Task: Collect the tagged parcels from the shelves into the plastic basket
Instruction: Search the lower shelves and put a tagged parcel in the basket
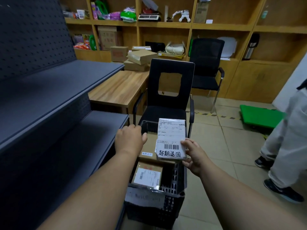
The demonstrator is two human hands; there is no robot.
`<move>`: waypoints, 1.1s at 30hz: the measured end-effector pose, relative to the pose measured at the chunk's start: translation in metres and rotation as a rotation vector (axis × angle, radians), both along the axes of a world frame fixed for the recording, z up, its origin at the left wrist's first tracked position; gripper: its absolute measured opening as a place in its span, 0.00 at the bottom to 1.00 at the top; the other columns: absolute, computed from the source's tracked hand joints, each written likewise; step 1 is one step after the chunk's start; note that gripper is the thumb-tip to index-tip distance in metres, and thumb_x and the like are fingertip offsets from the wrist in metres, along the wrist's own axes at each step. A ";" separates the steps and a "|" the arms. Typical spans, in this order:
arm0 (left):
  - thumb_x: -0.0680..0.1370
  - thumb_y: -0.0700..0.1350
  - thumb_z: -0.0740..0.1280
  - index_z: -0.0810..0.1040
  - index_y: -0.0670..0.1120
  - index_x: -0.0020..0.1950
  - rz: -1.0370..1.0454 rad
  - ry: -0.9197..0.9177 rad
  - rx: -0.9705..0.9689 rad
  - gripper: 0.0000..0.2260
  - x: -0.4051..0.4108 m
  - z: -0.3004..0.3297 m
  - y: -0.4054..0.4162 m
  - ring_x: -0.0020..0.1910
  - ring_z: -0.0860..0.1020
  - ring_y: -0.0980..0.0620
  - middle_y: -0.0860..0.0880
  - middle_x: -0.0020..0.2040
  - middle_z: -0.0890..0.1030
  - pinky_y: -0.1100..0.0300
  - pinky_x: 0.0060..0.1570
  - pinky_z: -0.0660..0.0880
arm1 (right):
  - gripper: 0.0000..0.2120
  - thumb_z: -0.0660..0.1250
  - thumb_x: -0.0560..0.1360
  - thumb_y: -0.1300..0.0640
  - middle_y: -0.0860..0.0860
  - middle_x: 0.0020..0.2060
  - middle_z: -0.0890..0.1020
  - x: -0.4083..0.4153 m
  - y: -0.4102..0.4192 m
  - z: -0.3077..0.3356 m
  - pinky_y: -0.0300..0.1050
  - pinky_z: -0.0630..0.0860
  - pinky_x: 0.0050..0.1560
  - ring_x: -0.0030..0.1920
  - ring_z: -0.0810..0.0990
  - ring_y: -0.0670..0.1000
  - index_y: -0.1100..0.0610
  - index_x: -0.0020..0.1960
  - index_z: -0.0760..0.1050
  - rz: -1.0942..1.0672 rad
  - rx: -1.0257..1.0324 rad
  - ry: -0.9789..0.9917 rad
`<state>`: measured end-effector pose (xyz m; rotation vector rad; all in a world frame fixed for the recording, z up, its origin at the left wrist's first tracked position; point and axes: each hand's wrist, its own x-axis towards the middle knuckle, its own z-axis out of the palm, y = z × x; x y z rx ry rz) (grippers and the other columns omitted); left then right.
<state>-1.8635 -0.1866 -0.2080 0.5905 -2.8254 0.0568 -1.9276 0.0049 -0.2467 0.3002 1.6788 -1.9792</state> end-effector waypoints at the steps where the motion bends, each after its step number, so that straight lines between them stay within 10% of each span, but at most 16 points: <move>1: 0.80 0.54 0.56 0.77 0.46 0.53 0.001 -0.002 0.001 0.15 -0.008 -0.002 -0.002 0.51 0.76 0.47 0.48 0.51 0.79 0.57 0.44 0.64 | 0.07 0.66 0.76 0.57 0.53 0.40 0.83 -0.009 -0.002 -0.003 0.42 0.74 0.37 0.37 0.81 0.52 0.51 0.53 0.73 -0.002 0.001 -0.005; 15: 0.81 0.54 0.55 0.77 0.45 0.56 -0.041 -0.047 0.045 0.16 -0.135 -0.039 -0.046 0.51 0.76 0.46 0.47 0.52 0.79 0.55 0.48 0.69 | 0.05 0.65 0.76 0.57 0.55 0.45 0.83 -0.119 -0.045 -0.047 0.43 0.72 0.38 0.37 0.81 0.53 0.50 0.51 0.73 -0.062 -0.011 -0.056; 26: 0.81 0.54 0.55 0.77 0.46 0.57 -0.094 -0.113 0.131 0.17 -0.250 -0.096 -0.118 0.51 0.77 0.48 0.48 0.53 0.79 0.55 0.49 0.70 | 0.12 0.65 0.77 0.58 0.60 0.53 0.82 -0.207 -0.113 -0.096 0.36 0.71 0.20 0.36 0.80 0.53 0.54 0.60 0.71 -0.163 0.011 -0.165; 33: 0.81 0.54 0.57 0.78 0.47 0.50 -0.029 -0.144 0.599 0.15 -0.300 -0.152 -0.141 0.44 0.76 0.50 0.50 0.44 0.78 0.59 0.40 0.69 | 0.09 0.65 0.76 0.58 0.54 0.49 0.83 -0.252 -0.148 -0.145 0.44 0.80 0.36 0.40 0.83 0.54 0.50 0.56 0.72 -0.168 0.042 -0.214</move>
